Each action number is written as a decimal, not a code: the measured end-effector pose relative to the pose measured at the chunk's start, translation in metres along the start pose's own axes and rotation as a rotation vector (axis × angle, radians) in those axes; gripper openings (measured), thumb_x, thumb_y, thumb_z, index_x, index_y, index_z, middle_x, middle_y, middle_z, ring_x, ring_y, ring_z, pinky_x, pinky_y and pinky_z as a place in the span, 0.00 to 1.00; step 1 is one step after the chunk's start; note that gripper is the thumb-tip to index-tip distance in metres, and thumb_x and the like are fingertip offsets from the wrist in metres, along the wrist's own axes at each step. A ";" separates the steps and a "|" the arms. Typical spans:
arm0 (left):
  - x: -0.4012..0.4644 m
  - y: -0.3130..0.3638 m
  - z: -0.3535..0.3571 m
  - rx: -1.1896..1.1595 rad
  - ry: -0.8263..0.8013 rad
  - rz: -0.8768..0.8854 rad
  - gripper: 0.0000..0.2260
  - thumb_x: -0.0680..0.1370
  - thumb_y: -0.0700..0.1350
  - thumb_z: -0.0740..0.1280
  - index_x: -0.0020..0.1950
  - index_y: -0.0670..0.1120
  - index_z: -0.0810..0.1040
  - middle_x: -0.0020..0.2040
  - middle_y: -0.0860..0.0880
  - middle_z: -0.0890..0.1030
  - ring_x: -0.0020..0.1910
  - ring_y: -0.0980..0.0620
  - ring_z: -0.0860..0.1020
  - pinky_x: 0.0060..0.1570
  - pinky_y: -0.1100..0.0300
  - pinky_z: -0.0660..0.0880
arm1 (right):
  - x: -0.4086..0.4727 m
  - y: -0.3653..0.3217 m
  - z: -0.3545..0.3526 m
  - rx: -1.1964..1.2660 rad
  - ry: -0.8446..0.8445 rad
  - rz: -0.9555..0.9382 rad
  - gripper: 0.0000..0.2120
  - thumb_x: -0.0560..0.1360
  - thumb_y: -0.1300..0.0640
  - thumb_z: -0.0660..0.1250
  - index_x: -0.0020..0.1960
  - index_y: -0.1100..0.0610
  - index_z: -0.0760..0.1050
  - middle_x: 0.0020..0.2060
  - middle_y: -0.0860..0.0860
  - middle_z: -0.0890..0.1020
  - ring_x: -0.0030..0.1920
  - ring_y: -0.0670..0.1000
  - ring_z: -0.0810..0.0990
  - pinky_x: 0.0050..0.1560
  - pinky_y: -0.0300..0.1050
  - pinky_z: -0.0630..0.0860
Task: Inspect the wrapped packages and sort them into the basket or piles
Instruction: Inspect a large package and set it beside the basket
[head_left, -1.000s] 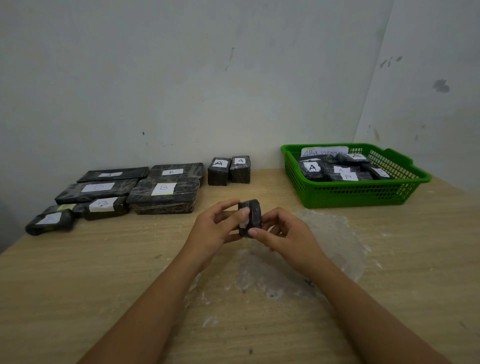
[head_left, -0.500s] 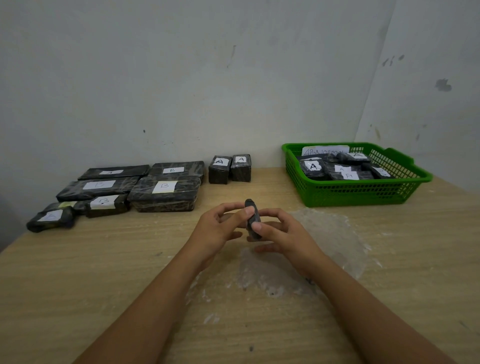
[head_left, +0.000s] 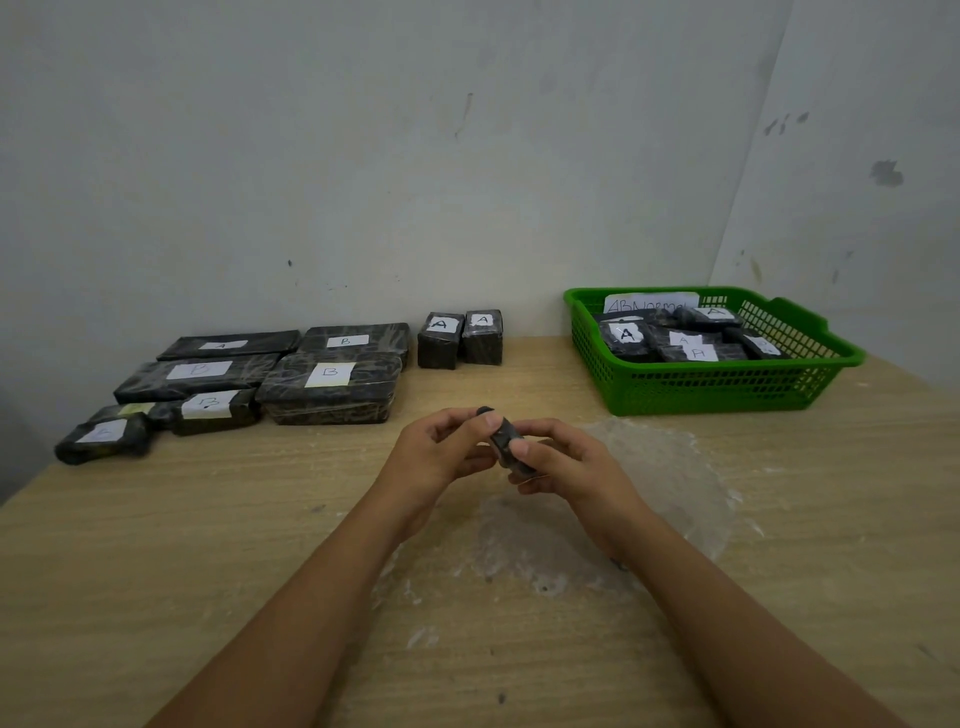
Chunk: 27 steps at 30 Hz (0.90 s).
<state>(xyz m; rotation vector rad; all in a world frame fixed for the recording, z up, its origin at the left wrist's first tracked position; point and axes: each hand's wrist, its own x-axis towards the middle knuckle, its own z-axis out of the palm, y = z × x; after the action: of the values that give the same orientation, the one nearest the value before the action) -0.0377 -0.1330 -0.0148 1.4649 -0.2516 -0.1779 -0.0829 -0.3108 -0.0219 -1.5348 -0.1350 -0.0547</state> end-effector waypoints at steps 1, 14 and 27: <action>0.000 0.000 0.000 -0.002 0.013 -0.002 0.17 0.77 0.49 0.72 0.60 0.38 0.82 0.53 0.41 0.86 0.53 0.43 0.86 0.53 0.57 0.82 | 0.001 0.000 0.001 -0.004 0.014 0.003 0.19 0.70 0.46 0.74 0.58 0.52 0.83 0.47 0.52 0.87 0.46 0.53 0.85 0.50 0.47 0.82; -0.004 0.003 0.002 0.037 -0.049 0.015 0.25 0.68 0.57 0.74 0.58 0.40 0.83 0.51 0.43 0.87 0.52 0.46 0.86 0.56 0.54 0.82 | 0.004 0.004 -0.006 0.013 0.041 -0.006 0.17 0.70 0.48 0.75 0.55 0.55 0.84 0.46 0.55 0.87 0.43 0.53 0.84 0.45 0.45 0.81; -0.003 0.003 0.000 0.015 -0.064 -0.007 0.26 0.67 0.54 0.77 0.59 0.40 0.82 0.53 0.42 0.87 0.54 0.47 0.85 0.56 0.56 0.82 | 0.005 0.002 -0.007 0.027 0.026 -0.010 0.17 0.68 0.49 0.75 0.50 0.61 0.83 0.43 0.53 0.86 0.44 0.53 0.84 0.52 0.53 0.82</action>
<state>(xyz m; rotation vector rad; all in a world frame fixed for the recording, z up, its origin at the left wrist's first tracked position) -0.0410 -0.1320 -0.0124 1.4767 -0.3001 -0.2290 -0.0770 -0.3172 -0.0232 -1.5062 -0.1229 -0.0803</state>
